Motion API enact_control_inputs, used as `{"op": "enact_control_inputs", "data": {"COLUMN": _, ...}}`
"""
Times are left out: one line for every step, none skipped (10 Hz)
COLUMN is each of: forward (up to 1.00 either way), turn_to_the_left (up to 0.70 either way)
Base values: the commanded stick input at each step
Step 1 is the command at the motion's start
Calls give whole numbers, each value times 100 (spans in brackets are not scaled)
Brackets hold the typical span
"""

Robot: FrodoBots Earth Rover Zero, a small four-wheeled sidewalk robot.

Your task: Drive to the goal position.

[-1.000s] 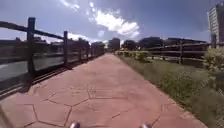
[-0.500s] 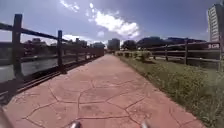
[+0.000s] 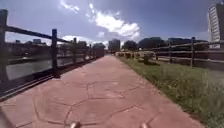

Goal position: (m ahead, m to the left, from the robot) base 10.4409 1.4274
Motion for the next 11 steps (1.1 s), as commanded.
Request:
{"op": "enact_control_inputs", "data": {"forward": 85, "turn_to_the_left": 0}}
{"op": "enact_control_inputs", "data": {"forward": 85, "turn_to_the_left": 0}}
{"op": "enact_control_inputs", "data": {"forward": 85, "turn_to_the_left": 0}}
{"op": "enact_control_inputs", "data": {"forward": 85, "turn_to_the_left": 0}}
{"op": "enact_control_inputs", "data": {"forward": 85, "turn_to_the_left": 0}}
{"op": "enact_control_inputs", "data": {"forward": 85, "turn_to_the_left": 0}}
{"op": "enact_control_inputs", "data": {"forward": 85, "turn_to_the_left": 0}}
{"op": "enact_control_inputs", "data": {"forward": 85, "turn_to_the_left": 0}}
{"op": "enact_control_inputs", "data": {"forward": 85, "turn_to_the_left": 0}}
{"op": "enact_control_inputs", "data": {"forward": 85, "turn_to_the_left": 0}}
{"op": "enact_control_inputs", "data": {"forward": 85, "turn_to_the_left": 0}}
